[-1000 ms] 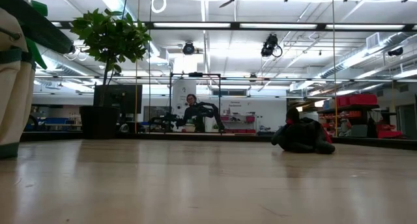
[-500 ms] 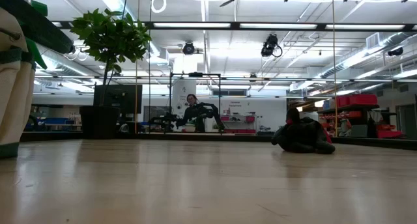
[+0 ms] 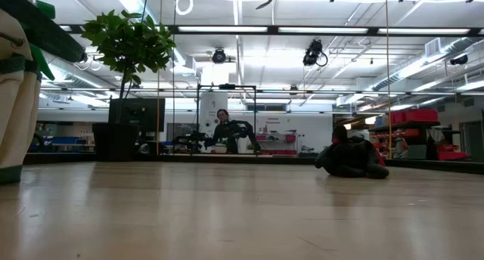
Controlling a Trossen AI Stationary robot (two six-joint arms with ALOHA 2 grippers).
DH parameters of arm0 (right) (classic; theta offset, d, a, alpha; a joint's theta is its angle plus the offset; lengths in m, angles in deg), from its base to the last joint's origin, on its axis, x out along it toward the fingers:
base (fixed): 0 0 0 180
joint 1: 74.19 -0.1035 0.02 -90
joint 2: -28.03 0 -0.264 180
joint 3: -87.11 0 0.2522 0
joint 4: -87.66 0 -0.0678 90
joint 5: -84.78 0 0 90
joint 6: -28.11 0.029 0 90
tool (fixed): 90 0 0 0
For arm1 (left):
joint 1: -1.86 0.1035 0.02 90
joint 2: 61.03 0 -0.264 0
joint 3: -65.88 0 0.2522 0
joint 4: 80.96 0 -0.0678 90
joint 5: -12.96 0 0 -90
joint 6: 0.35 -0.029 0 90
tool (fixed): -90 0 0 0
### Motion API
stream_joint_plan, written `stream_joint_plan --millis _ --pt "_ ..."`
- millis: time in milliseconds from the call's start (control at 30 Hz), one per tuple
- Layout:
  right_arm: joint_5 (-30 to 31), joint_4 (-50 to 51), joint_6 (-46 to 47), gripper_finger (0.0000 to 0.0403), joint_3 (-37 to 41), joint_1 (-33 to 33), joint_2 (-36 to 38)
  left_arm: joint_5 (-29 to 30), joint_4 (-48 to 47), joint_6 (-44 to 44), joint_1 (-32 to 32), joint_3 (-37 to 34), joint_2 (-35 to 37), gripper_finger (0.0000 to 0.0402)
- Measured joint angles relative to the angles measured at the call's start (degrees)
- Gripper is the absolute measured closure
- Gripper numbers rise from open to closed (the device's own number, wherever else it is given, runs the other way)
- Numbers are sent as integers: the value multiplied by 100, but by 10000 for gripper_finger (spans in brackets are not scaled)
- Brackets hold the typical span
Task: Pick & Place Garden tools in Gardening bag
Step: Put the hand rake into the gardening bag
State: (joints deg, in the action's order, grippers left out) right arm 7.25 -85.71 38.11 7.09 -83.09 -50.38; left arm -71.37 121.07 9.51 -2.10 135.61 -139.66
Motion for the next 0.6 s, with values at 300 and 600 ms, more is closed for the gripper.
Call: stream_joint_plan --millis 300,600 --pt "0 63 0 339 0 0 0 2 1 1 0 0 0 228" --pt "-4 81 0 339 0 0 0 4 -2 -4 0 0 0 298"
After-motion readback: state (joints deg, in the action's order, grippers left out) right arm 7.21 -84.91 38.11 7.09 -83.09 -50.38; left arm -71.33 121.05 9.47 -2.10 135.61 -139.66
